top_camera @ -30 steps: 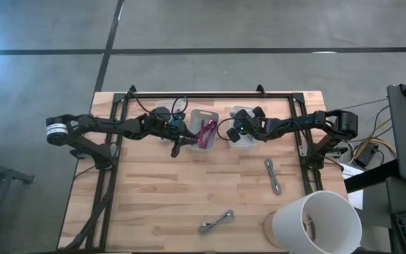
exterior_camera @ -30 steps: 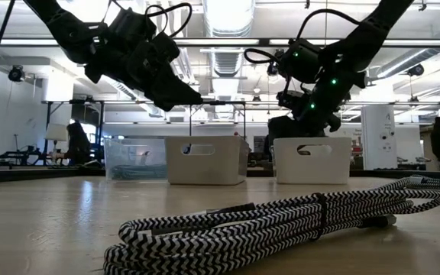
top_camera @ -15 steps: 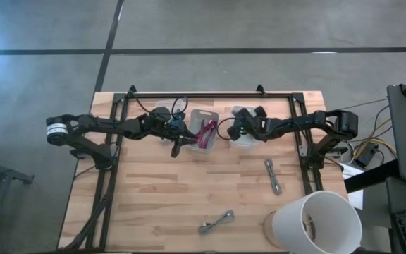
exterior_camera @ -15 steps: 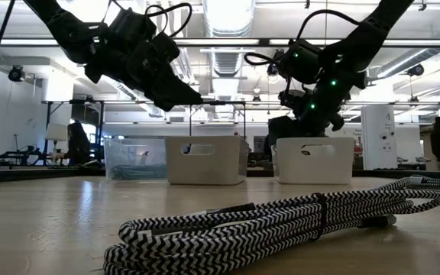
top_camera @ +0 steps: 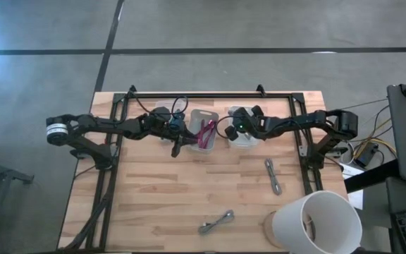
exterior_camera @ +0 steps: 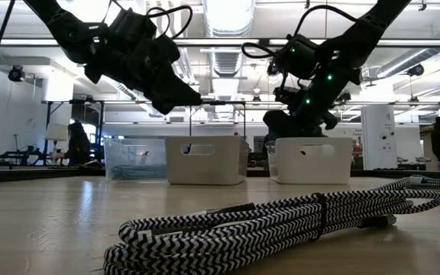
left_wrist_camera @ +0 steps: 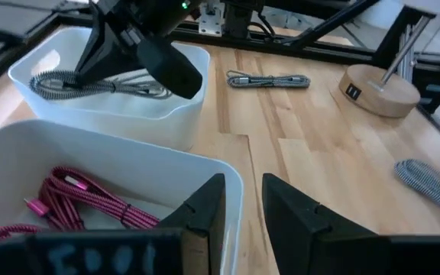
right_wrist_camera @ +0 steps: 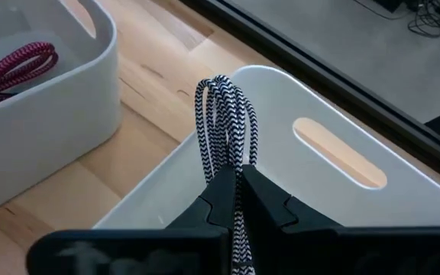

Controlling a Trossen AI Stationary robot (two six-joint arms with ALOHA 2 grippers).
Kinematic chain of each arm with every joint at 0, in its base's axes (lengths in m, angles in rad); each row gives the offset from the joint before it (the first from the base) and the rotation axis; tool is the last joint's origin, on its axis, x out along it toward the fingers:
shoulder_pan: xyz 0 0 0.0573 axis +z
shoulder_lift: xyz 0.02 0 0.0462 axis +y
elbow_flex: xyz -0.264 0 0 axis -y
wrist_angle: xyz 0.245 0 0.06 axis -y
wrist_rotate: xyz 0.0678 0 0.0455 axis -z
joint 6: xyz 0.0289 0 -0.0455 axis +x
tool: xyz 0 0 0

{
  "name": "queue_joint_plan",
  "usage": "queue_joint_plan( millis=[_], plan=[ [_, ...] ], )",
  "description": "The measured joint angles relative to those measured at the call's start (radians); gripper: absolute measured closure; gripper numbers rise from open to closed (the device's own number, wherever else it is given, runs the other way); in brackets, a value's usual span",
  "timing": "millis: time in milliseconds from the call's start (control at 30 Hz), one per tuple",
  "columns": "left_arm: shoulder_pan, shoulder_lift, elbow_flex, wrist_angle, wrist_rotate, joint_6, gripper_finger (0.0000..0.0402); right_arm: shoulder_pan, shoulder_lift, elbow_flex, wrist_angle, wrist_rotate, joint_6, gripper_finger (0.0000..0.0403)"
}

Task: Pick & Place USB Port
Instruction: Put the top left white charger cable into the white bin

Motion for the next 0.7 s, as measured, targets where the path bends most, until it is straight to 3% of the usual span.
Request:
queue_joint_plan(
  millis=[700],
  plan=[
    [0.000, 0.000, 0.000, 0.000, 0.000, -0.053, 0.0312, 0.001, 0.000, 0.000, 0.002, -0.028, 0.008, 0.0390]
  ],
)
